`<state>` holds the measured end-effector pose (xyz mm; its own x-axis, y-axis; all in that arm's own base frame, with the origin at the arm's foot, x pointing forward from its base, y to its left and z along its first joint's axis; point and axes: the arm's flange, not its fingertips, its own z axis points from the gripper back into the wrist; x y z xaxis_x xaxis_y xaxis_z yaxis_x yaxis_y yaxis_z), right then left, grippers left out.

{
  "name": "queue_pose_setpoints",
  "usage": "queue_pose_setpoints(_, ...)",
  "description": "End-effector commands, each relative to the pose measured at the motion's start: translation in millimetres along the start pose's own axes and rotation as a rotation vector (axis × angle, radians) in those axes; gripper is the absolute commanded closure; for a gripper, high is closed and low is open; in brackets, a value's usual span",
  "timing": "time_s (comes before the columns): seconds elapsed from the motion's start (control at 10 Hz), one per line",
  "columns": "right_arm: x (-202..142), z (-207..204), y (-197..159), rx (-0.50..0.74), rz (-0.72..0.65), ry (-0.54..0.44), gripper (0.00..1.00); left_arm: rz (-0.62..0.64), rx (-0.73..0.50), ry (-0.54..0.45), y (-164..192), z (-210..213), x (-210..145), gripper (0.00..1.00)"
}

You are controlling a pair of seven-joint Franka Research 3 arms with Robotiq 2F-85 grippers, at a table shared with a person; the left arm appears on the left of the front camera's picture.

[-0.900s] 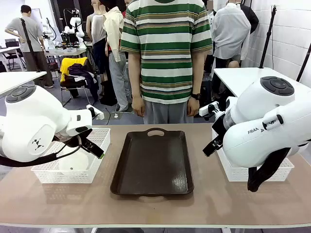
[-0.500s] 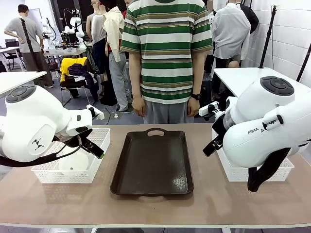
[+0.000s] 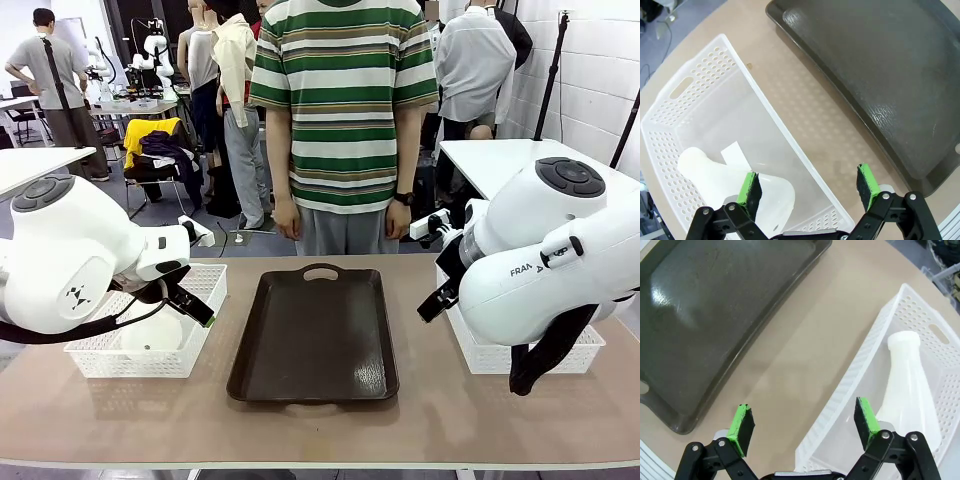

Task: Prepare the laboratory tools.
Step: Pick up the Big flask that the person points to.

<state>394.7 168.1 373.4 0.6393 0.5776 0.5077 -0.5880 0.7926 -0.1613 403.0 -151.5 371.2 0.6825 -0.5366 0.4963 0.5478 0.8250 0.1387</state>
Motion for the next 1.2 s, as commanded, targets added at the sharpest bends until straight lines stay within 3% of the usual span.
queue_pose_setpoints(0.0,0,0,0,0.0,-0.001,0.0,0.0,0.001,0.0,0.0,1,0,0,0.0)
queue_pose_setpoints(0.3,0,0,0,0.0,0.0,0.0,0.0,0.0,0.0,0.0,0,0,0,0.0)
queue_pose_setpoints(0.4,4,15,-1,0.044,0.017,-0.007,0.0,0.0,0.002,-0.029,11,20,3,0.0)
queue_pose_setpoints(0.8,-2,79,-57,0.15,-0.085,-0.066,0.0,0.076,-0.071,-0.152,68,90,-15,0.0)
queue_pose_setpoints(1.1,-35,125,-128,0.258,-0.231,-0.137,0.0,0.112,-0.229,-0.229,112,123,-45,0.0)
